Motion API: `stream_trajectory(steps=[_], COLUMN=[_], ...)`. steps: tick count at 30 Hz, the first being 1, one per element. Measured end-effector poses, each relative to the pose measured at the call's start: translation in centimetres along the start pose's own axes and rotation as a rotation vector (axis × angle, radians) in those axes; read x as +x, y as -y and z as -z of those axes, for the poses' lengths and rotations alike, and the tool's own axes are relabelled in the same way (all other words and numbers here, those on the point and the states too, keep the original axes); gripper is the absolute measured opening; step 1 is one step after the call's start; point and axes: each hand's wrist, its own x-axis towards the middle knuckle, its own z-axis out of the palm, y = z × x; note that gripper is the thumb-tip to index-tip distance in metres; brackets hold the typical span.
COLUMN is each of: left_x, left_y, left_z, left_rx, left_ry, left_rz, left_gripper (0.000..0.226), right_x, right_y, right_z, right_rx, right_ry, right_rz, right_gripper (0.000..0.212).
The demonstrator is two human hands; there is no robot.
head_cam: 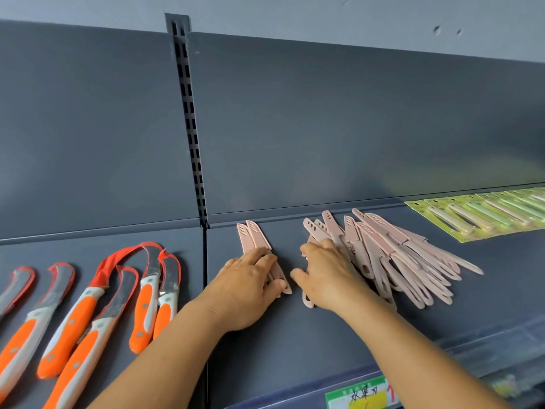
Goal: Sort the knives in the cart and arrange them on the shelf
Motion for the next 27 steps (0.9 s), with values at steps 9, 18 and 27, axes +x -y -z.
stream_trajectory(steps=[9,18,27], left_x=[0.1,0.1,0.1], left_y=[0.0,0.0,0.1], left_z=[-0.1,-0.2,-0.3], left_rx=[-0.006,-0.02,-0.072], left_ry=[-0.002,-0.007,-0.025], left_rz=[-0.001,0.01,0.006], left_gripper=[0.056,0.056,0.056], right_x=[0.7,2.4,3.6], right_y=[1.5,2.0,3.4], right_z=[0.3,0.3,-0.5], right_rx=[-0.079,-0.018,0.058], right_ry=[-0.064,-0.132,-0.101], right_rz=[0.009,-0.01,0.109], right_gripper=[0.026,0.014,0.016])
